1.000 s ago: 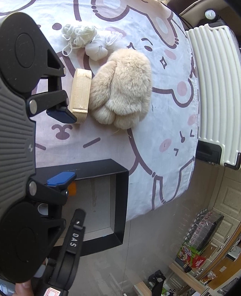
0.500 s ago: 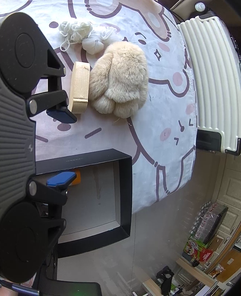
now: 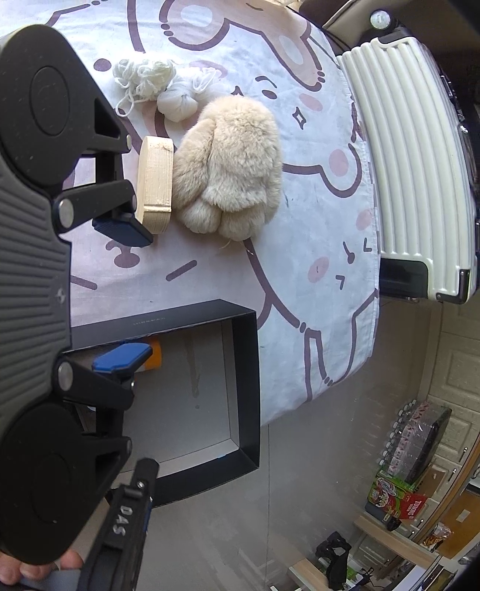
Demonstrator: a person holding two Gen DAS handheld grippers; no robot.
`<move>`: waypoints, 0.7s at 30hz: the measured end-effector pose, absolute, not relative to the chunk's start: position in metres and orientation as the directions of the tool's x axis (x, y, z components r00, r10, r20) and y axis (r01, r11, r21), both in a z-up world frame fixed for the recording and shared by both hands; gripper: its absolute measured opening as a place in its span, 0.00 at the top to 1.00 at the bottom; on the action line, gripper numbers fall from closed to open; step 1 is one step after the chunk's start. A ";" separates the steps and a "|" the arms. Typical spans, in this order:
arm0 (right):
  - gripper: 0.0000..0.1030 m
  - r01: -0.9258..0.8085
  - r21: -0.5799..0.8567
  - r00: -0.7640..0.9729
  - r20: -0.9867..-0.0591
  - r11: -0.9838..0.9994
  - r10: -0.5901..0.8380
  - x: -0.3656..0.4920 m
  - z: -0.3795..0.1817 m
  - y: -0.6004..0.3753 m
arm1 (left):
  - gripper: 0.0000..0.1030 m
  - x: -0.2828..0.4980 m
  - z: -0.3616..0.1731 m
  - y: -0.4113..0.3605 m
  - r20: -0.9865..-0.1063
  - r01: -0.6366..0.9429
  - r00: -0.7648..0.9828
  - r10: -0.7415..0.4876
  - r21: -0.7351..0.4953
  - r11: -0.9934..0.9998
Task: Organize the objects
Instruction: 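Withdraw both tools up from the black box, then move left tool toward the white yarn ball while right tool approaches the wooden block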
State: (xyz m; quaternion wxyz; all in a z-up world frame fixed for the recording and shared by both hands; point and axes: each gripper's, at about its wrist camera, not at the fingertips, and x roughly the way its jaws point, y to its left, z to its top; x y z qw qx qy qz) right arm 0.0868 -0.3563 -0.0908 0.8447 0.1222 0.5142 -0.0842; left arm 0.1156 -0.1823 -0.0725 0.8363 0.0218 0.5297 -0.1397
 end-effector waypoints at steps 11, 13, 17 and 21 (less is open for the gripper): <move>0.42 0.315 0.075 0.534 -0.838 0.946 -0.112 0.065 -0.056 -0.374 | 0.37 0.100 -0.057 -0.185 -0.879 0.271 0.442 -0.178 -0.058 0.961; 0.36 0.319 0.067 0.537 -0.835 0.945 -0.122 0.062 -0.053 -0.374 | 0.32 0.098 -0.056 -0.185 -0.879 0.269 0.446 -0.171 -0.050 0.962; 0.27 0.311 0.034 0.540 -0.828 0.950 -0.148 0.058 -0.048 -0.373 | 0.18 0.095 -0.054 -0.183 -0.875 0.259 0.459 -0.155 -0.035 0.965; 0.19 0.308 0.016 0.551 -0.818 0.951 -0.165 0.053 -0.044 -0.374 | 0.09 0.093 -0.052 -0.183 -0.870 0.249 0.470 -0.148 -0.031 0.968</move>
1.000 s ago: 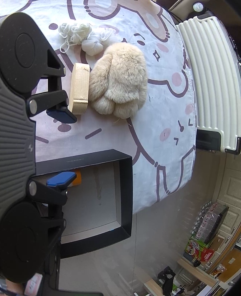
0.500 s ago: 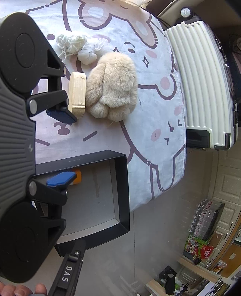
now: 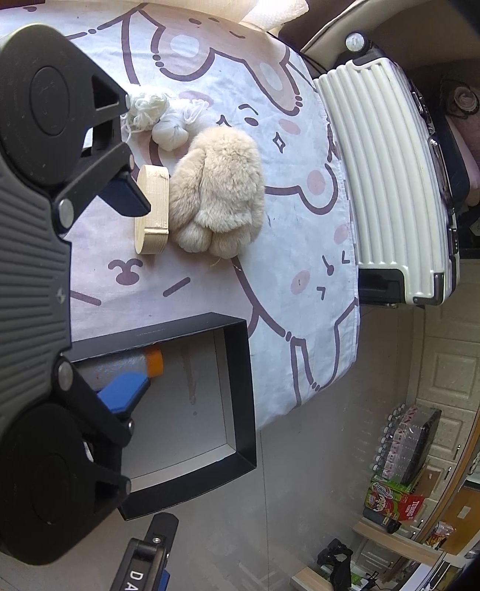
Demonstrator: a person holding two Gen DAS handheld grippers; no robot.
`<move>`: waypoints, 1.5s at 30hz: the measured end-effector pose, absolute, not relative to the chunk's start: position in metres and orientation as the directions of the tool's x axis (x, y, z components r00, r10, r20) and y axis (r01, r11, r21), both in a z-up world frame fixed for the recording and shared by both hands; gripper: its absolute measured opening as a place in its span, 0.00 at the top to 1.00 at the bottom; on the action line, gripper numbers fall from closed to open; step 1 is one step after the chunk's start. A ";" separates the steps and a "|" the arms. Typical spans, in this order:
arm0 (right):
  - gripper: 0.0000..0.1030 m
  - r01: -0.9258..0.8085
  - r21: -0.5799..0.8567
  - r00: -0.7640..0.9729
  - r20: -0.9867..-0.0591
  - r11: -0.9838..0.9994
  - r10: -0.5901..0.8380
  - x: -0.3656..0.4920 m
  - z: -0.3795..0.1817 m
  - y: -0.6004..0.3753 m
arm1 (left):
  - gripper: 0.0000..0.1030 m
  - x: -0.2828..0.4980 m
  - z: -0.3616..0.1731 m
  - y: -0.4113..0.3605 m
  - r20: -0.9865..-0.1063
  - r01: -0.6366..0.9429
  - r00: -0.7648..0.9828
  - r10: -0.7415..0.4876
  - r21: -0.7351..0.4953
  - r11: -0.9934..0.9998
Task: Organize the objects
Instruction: 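Move left tool toward the white yarn ball while right tool approaches the wooden block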
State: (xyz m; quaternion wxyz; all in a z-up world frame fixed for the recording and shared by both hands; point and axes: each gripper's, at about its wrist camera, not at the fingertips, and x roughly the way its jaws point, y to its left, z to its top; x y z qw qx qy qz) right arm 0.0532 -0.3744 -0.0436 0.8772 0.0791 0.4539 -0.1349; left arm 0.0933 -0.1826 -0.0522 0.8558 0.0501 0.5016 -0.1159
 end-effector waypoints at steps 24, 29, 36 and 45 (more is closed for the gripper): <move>0.00 0.317 -0.030 0.563 -0.799 0.948 -0.214 0.043 -0.044 -0.383 | 0.00 0.093 -0.050 -0.174 -0.861 0.214 0.486 -0.150 -0.049 0.976; 0.00 0.300 -0.019 0.574 -0.795 0.954 -0.197 0.047 -0.044 -0.374 | 0.00 0.095 -0.049 -0.158 -0.859 0.186 0.495 -0.134 -0.046 0.981; 0.00 0.255 -0.009 0.592 -0.789 0.967 -0.163 0.055 -0.041 -0.349 | 0.00 0.095 -0.046 -0.127 -0.856 0.139 0.507 -0.103 -0.037 0.990; 0.00 0.162 -0.002 0.609 -0.787 0.987 -0.102 0.066 -0.038 -0.303 | 0.00 0.091 -0.038 -0.077 -0.847 0.059 0.528 -0.061 -0.035 0.998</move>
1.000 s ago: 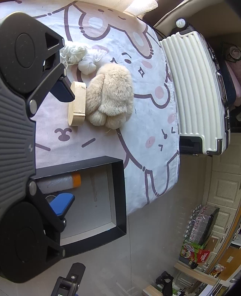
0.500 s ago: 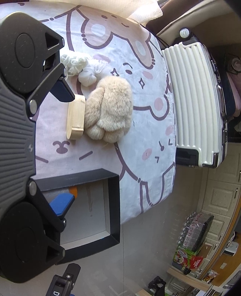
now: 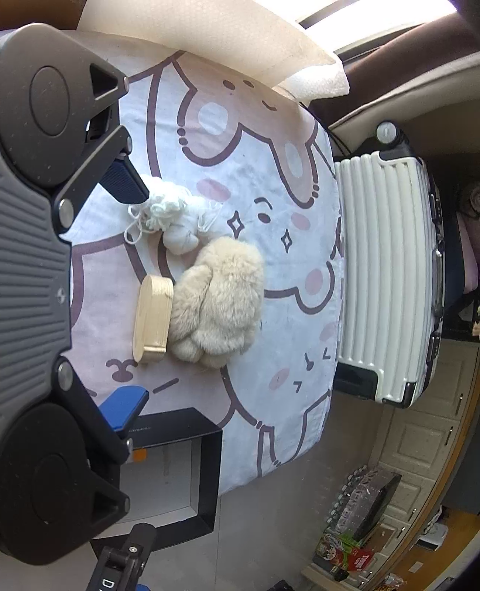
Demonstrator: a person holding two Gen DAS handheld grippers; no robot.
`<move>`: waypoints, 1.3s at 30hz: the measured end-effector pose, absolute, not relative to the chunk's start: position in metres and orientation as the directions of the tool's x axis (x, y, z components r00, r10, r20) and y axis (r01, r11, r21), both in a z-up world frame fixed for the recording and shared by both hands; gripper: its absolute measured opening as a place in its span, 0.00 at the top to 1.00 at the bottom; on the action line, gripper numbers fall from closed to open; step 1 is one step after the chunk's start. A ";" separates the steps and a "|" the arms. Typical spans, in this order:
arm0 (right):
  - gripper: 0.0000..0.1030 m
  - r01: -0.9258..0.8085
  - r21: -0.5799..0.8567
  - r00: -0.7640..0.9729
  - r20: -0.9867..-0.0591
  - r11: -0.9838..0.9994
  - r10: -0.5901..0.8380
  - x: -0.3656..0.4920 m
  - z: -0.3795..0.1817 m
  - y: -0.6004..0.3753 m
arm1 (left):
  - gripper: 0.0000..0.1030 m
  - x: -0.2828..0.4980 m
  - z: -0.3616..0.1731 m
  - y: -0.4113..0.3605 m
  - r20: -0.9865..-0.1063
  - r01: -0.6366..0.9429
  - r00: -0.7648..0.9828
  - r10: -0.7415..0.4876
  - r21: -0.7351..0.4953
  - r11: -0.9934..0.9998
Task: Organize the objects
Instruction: 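Move left tool toward the white yarn ball while right tool approaches the wooden block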
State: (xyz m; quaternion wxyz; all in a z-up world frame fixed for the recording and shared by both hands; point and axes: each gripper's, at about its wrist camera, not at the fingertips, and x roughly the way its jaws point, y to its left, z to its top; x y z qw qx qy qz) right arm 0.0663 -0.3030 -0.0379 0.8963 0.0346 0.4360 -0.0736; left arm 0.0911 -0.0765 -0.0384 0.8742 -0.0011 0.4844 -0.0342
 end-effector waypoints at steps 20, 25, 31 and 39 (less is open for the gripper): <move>0.00 0.005 0.023 0.652 -0.758 1.000 0.015 0.073 -0.028 -0.223 | 0.00 0.078 -0.029 -0.003 -0.833 -0.064 0.554 0.008 -0.032 0.997; 0.00 0.016 0.051 0.677 -0.736 0.999 0.027 0.075 -0.028 -0.219 | 0.00 0.079 -0.030 0.005 -0.829 -0.076 0.559 0.008 -0.041 0.996; 0.00 -0.002 0.071 0.669 -0.742 0.997 0.054 0.084 -0.037 -0.208 | 0.00 0.084 -0.035 0.017 -0.819 -0.102 0.574 -0.013 -0.087 0.991; 0.17 -0.003 0.135 0.642 -0.759 0.991 0.106 0.103 -0.046 -0.199 | 0.11 0.099 -0.048 0.039 -0.804 -0.144 0.592 -0.052 -0.169 0.975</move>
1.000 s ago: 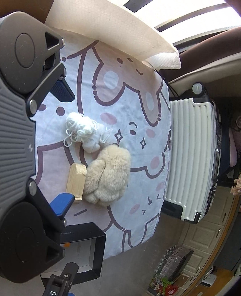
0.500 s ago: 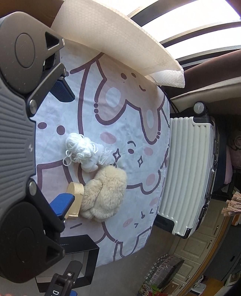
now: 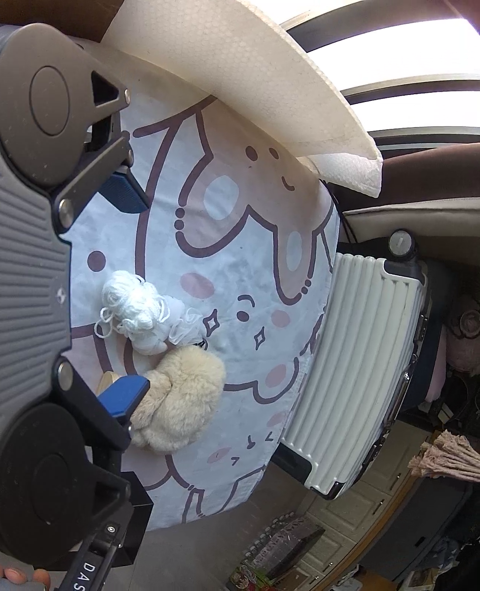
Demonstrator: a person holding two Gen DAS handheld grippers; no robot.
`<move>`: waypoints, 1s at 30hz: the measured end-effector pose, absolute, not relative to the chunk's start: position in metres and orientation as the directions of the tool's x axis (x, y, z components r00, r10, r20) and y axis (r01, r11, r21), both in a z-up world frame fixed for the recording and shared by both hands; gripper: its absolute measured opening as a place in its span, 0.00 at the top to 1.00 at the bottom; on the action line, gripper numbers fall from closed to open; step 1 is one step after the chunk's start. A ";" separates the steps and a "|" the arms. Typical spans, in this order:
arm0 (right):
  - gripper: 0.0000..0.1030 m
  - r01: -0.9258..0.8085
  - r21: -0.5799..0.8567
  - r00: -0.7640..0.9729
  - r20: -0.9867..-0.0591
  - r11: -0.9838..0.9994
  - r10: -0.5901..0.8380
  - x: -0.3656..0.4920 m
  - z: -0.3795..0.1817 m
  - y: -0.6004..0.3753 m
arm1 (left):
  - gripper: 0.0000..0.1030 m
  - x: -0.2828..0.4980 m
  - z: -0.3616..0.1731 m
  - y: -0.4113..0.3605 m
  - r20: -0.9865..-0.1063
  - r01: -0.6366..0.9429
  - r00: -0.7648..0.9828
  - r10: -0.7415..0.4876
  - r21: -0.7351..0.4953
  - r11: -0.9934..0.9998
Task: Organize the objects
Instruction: 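Move left tool toward the white yarn ball while right tool approaches the wooden block, then grasp the white yarn ball with left tool while right tool grasps the wooden oval block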
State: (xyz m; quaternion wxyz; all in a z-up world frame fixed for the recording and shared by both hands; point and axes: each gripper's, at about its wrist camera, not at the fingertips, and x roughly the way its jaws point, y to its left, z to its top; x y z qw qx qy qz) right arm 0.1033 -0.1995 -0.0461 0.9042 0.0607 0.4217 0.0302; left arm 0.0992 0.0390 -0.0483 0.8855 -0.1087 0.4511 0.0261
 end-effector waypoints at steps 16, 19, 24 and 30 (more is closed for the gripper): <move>0.82 -0.002 0.235 0.539 -0.818 0.972 0.199 0.141 -0.094 -0.181 | 0.35 0.132 -0.103 0.055 -0.817 -0.125 0.552 -0.166 -0.278 0.953; 0.86 -0.003 0.242 0.527 -0.824 0.970 0.207 0.147 -0.104 -0.179 | 0.35 0.136 -0.111 0.055 -0.820 -0.109 0.543 -0.182 -0.284 0.953; 0.89 0.009 0.248 0.529 -0.823 0.969 0.206 0.157 -0.118 -0.180 | 0.35 0.141 -0.120 0.051 -0.824 -0.068 0.533 -0.191 -0.266 0.961; 0.89 -0.049 0.253 0.483 -0.840 0.966 0.245 0.158 -0.134 -0.172 | 0.35 0.142 -0.126 0.042 -0.825 0.009 0.529 -0.199 -0.229 0.973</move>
